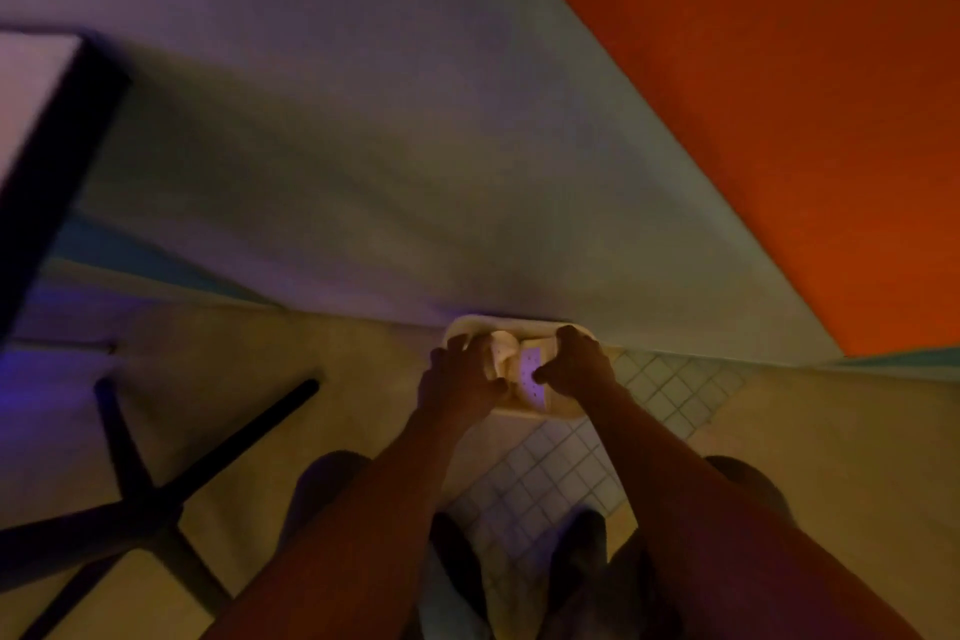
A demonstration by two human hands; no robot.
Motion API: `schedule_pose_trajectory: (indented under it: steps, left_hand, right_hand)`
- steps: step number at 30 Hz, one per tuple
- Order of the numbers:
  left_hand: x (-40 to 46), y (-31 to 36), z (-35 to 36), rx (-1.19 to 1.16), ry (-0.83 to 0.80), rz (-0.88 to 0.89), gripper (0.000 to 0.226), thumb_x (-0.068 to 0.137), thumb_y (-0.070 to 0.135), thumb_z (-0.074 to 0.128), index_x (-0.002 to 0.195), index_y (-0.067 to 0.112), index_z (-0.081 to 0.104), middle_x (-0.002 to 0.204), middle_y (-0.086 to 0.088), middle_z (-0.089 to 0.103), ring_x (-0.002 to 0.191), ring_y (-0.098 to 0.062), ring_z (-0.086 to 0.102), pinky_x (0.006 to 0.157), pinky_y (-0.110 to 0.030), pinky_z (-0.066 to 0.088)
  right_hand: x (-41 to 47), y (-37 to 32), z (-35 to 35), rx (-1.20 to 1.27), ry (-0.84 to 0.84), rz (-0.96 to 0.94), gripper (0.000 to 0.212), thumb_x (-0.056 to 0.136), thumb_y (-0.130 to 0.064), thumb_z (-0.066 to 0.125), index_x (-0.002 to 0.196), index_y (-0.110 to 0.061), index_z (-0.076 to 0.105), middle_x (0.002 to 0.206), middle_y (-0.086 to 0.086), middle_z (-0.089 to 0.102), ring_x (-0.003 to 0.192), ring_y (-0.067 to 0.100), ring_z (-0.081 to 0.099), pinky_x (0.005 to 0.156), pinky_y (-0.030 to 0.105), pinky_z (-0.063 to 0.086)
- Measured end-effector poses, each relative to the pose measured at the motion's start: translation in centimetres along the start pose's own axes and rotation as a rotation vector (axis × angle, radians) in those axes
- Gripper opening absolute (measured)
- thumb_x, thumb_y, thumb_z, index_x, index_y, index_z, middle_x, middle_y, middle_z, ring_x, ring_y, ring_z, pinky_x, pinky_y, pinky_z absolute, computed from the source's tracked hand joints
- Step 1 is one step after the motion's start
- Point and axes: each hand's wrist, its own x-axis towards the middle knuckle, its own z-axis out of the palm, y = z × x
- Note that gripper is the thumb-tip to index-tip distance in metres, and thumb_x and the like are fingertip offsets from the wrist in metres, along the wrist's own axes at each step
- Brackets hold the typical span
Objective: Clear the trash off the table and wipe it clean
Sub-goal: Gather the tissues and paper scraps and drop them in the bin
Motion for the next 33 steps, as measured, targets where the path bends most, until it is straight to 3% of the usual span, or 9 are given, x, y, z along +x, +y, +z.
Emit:
schedule_pose_trajectory:
  steps: [3,8,13,17,20,25,33]
  left_hand:
    - [-3.4,0.6,-3.2,-0.030,-0.010,0.006,0.070,0.086,0.046,0.065,0.147,0.030,0.035,0.145,-0.006,0.042,0.126,-0.033,0.046,0.099,-0.044,0.048]
    - [-8.9,2.3,-8.9,-0.048,-0.001,0.025,0.065,0.086,0.043,0.063,0.145,0.030,0.040,0.143,-0.004,0.047,0.123,-0.029,0.051,0.096,-0.044,0.050]
    - [-15.4,4.1,-16.1,-0.104,0.022,0.073,0.060,0.083,0.041,0.060,0.140,0.031,0.044,0.139,-0.002,0.048,0.125,-0.029,0.048,0.097,-0.043,0.049]
    - [-18.8,3.7,-20.5,-0.121,0.030,0.101,0.065,0.071,0.052,0.054,0.134,0.037,0.044,0.134,0.003,0.050,0.123,-0.027,0.051,0.093,-0.040,0.050]
    - [-22.5,3.4,-24.6,-0.170,0.087,0.110,0.064,0.080,0.044,0.064,0.140,0.033,0.044,0.144,0.000,0.045,0.130,-0.029,0.046,0.099,-0.043,0.048]
    - [-28.0,0.5,-29.4,-0.269,0.214,0.091,0.064,0.087,0.034,0.067,0.146,0.030,0.043,0.157,-0.003,0.033,0.141,-0.027,0.035,0.109,-0.040,0.041]
    - [-35.7,-7.6,-34.7,-0.341,0.385,-0.039,0.057,0.091,0.037,0.063,0.145,0.033,0.044,0.158,-0.001,0.031,0.138,-0.029,0.037,0.103,-0.048,0.046]
  right_hand:
    - [-3.7,-1.4,-2.4,-0.040,-0.031,-0.041,0.076,0.081,-0.023,0.075,0.146,-0.010,0.037,0.147,0.015,0.045,0.136,0.027,0.043,0.101,0.031,0.040]
    - [-11.1,-4.3,-6.8,-0.109,-0.051,-0.149,0.064,0.094,-0.025,0.062,0.149,-0.009,0.034,0.152,0.013,0.039,0.138,0.026,0.040,0.105,0.030,0.034]
    - [-18.6,-7.8,-11.2,-0.101,-0.032,-0.159,0.063,0.085,-0.031,0.070,0.141,-0.015,0.045,0.141,0.014,0.051,0.128,0.029,0.050,0.098,0.033,0.043]
    - [-23.2,-10.5,-14.0,-0.087,-0.004,-0.211,0.054,0.086,-0.032,0.069,0.134,-0.015,0.053,0.132,0.014,0.060,0.122,0.031,0.055,0.095,0.034,0.045]
    - [-26.7,-12.9,-15.8,-0.098,-0.021,-0.247,0.056,0.083,-0.033,0.071,0.134,-0.018,0.053,0.131,0.012,0.060,0.121,0.030,0.057,0.093,0.034,0.046]
    - [-31.6,-17.1,-17.2,-0.119,-0.015,-0.318,0.057,0.082,-0.036,0.071,0.134,-0.022,0.052,0.131,0.011,0.058,0.121,0.030,0.056,0.097,0.038,0.047]
    - [-37.0,-25.0,-16.3,-0.211,-0.036,-0.442,0.059,0.086,-0.033,0.066,0.140,-0.018,0.047,0.136,0.013,0.053,0.126,0.030,0.052,0.102,0.037,0.044]
